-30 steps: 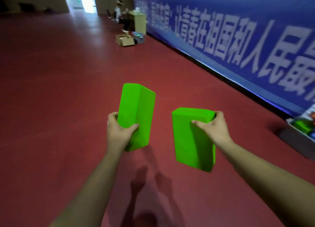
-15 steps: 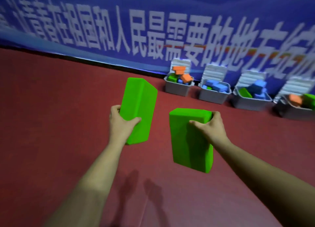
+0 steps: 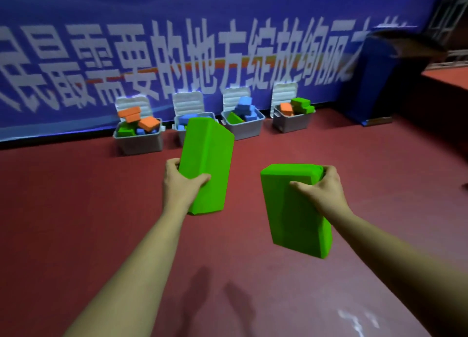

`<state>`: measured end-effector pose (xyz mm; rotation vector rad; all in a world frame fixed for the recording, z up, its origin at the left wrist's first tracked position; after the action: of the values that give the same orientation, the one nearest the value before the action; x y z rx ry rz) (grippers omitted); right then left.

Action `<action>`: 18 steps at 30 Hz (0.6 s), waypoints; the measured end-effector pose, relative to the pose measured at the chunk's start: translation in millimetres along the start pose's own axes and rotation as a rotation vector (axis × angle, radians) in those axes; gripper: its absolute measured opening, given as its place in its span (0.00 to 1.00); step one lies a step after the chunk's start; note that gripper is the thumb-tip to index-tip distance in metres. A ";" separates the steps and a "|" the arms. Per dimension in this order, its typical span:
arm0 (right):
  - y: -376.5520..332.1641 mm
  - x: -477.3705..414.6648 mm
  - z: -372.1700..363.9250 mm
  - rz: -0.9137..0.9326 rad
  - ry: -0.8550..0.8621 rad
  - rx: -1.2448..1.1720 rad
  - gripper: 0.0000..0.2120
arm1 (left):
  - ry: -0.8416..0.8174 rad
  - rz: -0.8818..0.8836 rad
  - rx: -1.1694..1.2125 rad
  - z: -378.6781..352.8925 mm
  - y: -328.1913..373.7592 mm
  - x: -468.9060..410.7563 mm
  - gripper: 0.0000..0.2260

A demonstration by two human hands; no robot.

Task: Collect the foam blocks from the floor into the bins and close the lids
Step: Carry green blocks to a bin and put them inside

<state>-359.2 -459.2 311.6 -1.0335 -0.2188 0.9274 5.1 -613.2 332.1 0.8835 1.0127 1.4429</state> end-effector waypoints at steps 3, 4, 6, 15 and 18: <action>37.9 -38.8 46.9 -0.027 0.083 0.013 0.33 | -0.062 -0.005 0.003 -70.9 25.9 1.6 0.31; 47.9 -52.2 55.6 -0.038 0.099 0.013 0.33 | -0.077 -0.009 0.002 -90.0 32.7 -1.4 0.31; 66.0 -80.6 64.4 -0.054 0.116 0.005 0.34 | -0.097 -0.012 -0.006 -123.6 41.6 -12.9 0.31; 107.3 -243.2 21.0 -0.047 0.142 -0.002 0.41 | -0.144 0.022 -0.036 -254.9 45.3 -130.0 0.31; 117.1 -310.3 2.0 -0.054 0.148 0.013 0.43 | -0.168 0.026 -0.019 -306.5 55.0 -192.1 0.31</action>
<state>-616.5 -667.9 295.9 -1.0739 -0.1162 0.7989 -277.6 -839.1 278.2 0.9899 0.8638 1.3732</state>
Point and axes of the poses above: each hand's wrist, its own x-axis away from the middle knuckle, its own z-axis out of the back of the hand, y = z × x, the point moved 9 cm from there along -x, towards the middle knuckle, and after that the axes turned 8 degrees about z, right-handed, at the moved point
